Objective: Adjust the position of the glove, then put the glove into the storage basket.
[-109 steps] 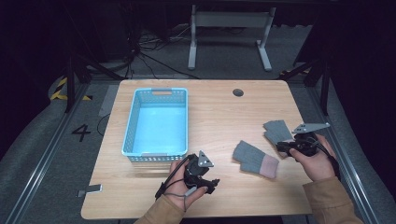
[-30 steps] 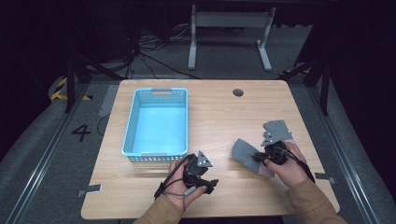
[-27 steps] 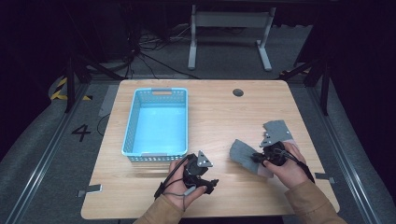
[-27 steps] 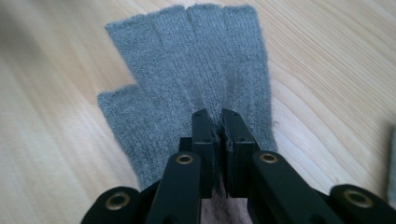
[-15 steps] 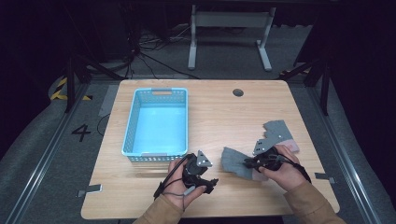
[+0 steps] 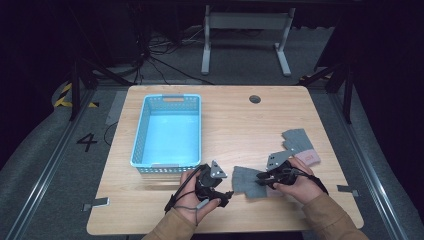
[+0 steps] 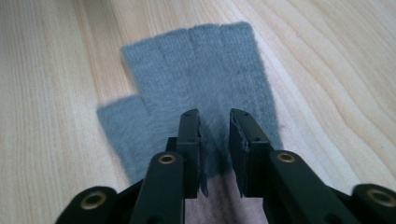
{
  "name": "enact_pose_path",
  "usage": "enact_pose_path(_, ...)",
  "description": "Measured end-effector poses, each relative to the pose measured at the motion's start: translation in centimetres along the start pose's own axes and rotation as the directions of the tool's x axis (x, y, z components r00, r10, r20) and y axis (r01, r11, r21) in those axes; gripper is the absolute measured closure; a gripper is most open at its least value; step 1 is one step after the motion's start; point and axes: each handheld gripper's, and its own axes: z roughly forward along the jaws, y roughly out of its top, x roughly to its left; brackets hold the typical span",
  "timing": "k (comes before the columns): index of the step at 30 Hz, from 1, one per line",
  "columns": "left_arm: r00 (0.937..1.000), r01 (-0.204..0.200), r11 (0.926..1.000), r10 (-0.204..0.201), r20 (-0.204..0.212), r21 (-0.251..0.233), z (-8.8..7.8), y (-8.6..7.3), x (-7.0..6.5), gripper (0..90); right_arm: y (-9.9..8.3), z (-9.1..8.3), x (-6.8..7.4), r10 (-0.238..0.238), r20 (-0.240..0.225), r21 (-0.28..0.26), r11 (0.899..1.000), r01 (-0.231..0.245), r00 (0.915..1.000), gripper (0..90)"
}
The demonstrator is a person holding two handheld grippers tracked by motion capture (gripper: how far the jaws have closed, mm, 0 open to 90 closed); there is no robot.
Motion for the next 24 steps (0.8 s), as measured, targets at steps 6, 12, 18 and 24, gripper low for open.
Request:
enact_pose_path(6, 1.0000, -0.005, 1.0000, 0.005, 0.002, -0.005, 0.0, 0.2, 0.0, 29.5, 0.0, -1.1, 0.0, 0.042, 0.041, -0.080, 0.996, -0.039, 0.9983, 61.5)
enact_pose_path(12, 0.9998, -0.015, 0.9999, 0.015, 0.008, -0.002, 0.1, 0.5, -0.1, 29.5, -0.5, -2.9, -0.3, 0.138, 0.115, -0.154, 0.981, -0.119, 0.9838, 60.2)
enact_pose_path(18, 0.9998, -0.016, 0.9999, 0.016, 0.014, -0.002, 0.2, 0.6, -0.1, 29.4, -0.8, -4.4, -0.6, 0.208, 0.160, -0.218, 0.961, -0.171, 0.9648, 59.7)
enact_pose_path(24, 0.9998, -0.014, 0.9999, 0.014, 0.011, -0.002, 0.1, 0.6, -0.1, 29.5, -1.1, -5.2, -1.0, 0.271, 0.198, -0.255, 0.942, -0.218, 0.9419, 58.6)
